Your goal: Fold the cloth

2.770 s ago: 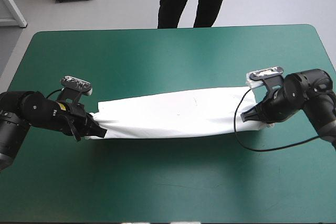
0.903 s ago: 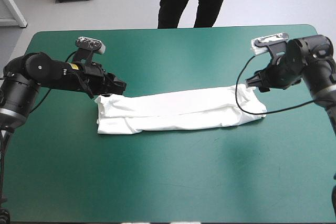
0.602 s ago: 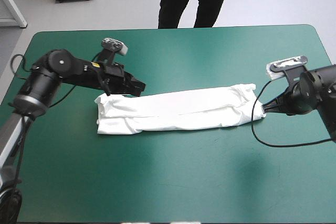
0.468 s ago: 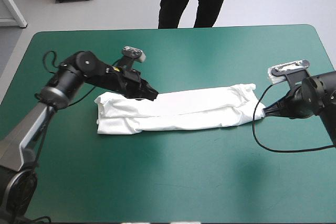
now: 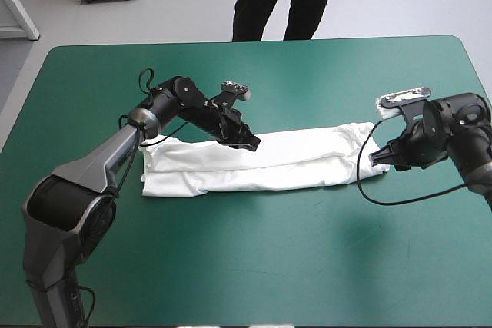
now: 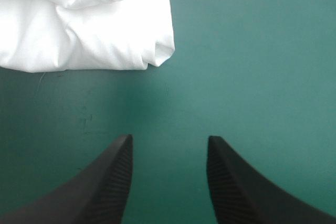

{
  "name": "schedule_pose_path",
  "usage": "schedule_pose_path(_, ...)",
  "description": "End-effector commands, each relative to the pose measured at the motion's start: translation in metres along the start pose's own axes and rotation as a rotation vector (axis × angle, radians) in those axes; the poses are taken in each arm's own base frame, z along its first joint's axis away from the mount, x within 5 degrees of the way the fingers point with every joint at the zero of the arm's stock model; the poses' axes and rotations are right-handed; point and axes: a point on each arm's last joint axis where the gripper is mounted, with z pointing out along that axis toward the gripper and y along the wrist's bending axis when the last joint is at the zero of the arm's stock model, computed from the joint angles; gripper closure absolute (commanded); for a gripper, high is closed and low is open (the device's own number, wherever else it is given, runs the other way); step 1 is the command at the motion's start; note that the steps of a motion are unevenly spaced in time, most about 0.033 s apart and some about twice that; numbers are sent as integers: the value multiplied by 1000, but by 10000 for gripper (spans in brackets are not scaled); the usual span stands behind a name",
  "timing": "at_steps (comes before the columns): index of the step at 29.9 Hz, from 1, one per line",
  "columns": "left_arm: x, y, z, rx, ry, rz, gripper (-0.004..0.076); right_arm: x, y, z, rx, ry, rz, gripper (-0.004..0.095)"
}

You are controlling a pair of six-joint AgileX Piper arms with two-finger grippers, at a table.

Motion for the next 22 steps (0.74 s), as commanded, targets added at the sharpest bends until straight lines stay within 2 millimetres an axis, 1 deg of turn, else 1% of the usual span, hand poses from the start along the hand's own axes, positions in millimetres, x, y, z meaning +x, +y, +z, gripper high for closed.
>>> schedule_pose_path(1, -22, -19, -13, 47, -80, 30, 746, -18, -5, -7, 7, -77, 5, 311)
schedule_pose_path(5, -20, -13, 14, 74, -18, -5, 746, -35, -4, 5, -12, -66, 11, 302)
schedule_pose_path(9, -15, -10, 31, 88, 33, -14, 746, -47, 0, 19, -61, -45, 19, 301)
schedule_pose_path(11, -14, -11, 34, 88, 39, -11, 746, -51, 2, 30, -80, -25, 14, 301)
schedule_pose_path(15, -14, -10, 34, 73, 42, 0, 746, -54, -4, 54, -159, 17, 62, 301)
schedule_pose_path(17, -14, -9, 34, 61, 48, 8, 746, -54, -13, 65, -217, 32, 110, 299)
schedule_pose_path(19, -13, -9, 34, 54, 53, 13, 746, -54, -23, 72, -267, 32, 159, 297)
schedule_pose_path(22, -13, -9, 34, 55, 55, 13, 746, -54, -39, 78, -319, -2, 228, 297)
